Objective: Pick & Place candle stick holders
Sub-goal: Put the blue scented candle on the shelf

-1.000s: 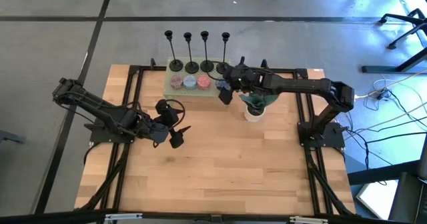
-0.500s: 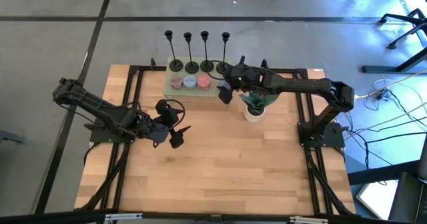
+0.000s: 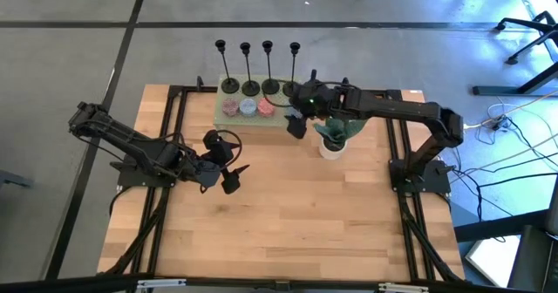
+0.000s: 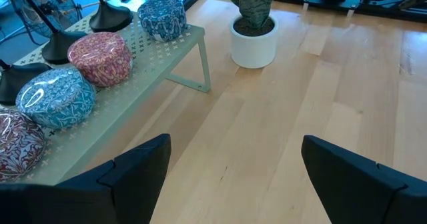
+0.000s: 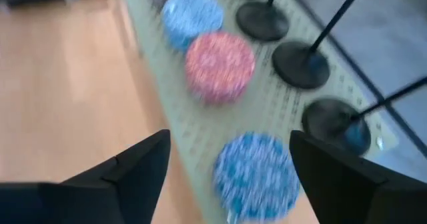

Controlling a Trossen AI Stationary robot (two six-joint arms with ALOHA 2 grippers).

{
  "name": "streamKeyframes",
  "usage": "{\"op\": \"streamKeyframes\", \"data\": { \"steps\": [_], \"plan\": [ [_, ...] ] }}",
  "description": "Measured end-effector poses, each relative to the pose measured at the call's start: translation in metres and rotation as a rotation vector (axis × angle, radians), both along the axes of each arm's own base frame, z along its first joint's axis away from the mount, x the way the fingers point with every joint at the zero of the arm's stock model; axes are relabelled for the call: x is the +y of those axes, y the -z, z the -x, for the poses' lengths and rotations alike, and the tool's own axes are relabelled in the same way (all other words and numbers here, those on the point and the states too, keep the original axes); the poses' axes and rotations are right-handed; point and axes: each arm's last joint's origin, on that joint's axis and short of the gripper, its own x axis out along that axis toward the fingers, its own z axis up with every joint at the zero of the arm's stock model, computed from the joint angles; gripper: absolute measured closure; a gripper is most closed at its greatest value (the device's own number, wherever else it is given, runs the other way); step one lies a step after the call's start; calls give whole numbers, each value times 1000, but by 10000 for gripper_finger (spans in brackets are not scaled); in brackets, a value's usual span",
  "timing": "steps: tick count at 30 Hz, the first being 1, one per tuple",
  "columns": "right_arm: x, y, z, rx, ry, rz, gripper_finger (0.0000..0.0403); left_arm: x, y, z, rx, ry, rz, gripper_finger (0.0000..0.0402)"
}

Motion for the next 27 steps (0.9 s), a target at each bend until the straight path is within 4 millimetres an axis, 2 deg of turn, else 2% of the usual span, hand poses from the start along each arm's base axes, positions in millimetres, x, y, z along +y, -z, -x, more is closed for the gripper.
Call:
{"op": "streamKeyframes", "data": {
  "steps": [3,5,12,15,18,24,27],
  "plan": [
    [11,-10,4,80,-13,-27,112,0,0,0,0,0,0,66],
    [16,-11,7,110,7,-40,141,0,0,0,0,0,0,66],
    [20,-3,9,170,51,-103,302,0,0,0,-5,-5,8,66],
    [18,0,7,165,57,-107,356,0,0,0,-5,-3,18,66],
    [16,6,6,200,81,-130,373,-1,0,0,-2,8,28,66],
    [17,21,8,307,128,-177,375,-1,0,0,-3,9,29,66],
    [14,25,3,293,131,-172,375,-1,0,0,-2,9,29,66]
  ]
}}
